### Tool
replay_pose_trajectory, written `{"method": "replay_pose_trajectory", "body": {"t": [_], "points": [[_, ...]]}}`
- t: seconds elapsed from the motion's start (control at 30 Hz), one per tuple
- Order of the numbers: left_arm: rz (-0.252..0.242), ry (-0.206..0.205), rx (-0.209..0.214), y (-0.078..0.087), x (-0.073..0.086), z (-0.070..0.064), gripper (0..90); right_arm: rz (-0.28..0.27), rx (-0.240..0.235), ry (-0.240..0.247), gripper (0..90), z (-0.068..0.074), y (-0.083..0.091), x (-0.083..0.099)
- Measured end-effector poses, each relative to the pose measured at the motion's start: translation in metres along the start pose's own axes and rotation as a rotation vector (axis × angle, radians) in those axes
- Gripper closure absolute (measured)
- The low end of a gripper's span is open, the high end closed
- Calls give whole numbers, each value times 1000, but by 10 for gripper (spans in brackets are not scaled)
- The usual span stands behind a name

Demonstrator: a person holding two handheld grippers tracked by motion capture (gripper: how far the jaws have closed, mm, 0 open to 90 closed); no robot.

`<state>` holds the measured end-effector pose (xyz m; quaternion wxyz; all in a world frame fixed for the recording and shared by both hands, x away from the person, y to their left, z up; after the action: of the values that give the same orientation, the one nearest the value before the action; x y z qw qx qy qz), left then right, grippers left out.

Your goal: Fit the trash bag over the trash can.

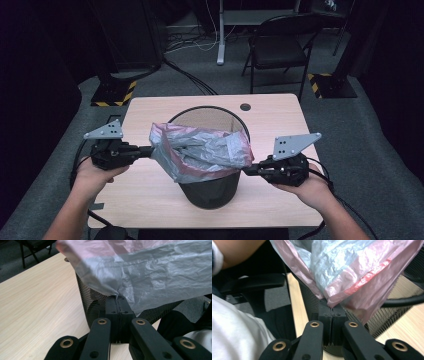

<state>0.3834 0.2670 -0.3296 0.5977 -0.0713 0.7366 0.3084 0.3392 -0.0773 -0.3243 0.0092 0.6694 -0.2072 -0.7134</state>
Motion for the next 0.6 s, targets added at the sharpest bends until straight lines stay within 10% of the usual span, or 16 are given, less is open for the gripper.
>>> {"method": "replay_pose_trajectory", "body": {"t": [0.43, 0.6], "points": [[-51, 47, -53, -30, -1, 23, 890, 12, 198, 0, 891, -52, 7, 6], [-68, 46, -65, -37, -5, 24, 889, -22, 169, -76, 811, -65, 10, 4]]}}
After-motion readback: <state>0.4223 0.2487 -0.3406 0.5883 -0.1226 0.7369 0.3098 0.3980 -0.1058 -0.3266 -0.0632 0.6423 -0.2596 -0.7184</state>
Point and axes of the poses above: each handheld gripper's, and its own axes: y roughly backward along the jaws, x roughly out of its underside, z roughly to its left, the point moved 6 cm from there along -y, roughly forward along the jaws, and after that the axes turned 12 degrees about -z, right-handed, at the moved point
